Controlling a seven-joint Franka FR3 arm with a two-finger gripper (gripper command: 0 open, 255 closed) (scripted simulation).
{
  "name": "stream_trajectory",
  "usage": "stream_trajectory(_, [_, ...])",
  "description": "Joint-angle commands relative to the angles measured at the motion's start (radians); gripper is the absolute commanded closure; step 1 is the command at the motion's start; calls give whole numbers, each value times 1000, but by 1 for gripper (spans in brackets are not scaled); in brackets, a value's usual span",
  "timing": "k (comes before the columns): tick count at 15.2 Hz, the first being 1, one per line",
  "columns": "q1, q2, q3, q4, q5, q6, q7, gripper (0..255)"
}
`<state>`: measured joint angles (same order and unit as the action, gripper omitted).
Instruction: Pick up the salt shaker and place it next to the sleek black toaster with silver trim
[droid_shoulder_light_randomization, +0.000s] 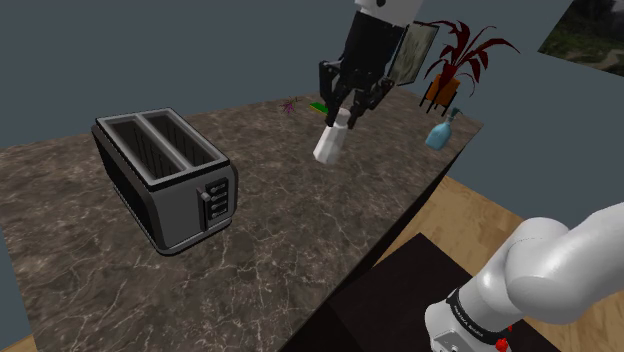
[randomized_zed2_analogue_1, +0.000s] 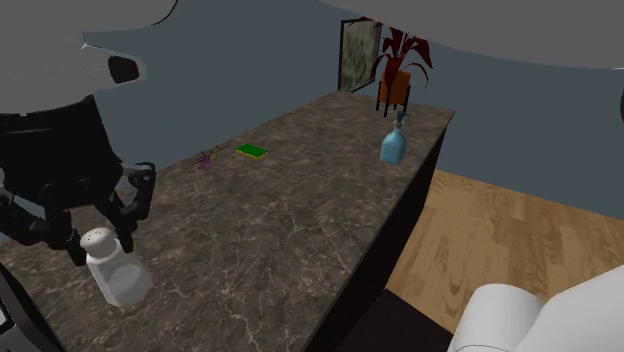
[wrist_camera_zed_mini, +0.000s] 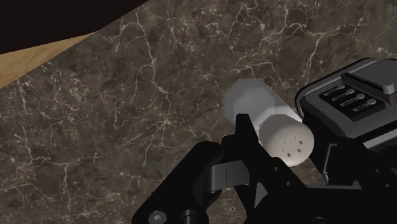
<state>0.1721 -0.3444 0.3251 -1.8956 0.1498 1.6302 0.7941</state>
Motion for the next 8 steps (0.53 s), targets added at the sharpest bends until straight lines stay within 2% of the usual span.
stream_trajectory(1, [12, 45, 42, 44, -5, 7, 58, 255])
stream_trajectory(8, [62, 216, 180, 215, -63, 10, 257, 255])
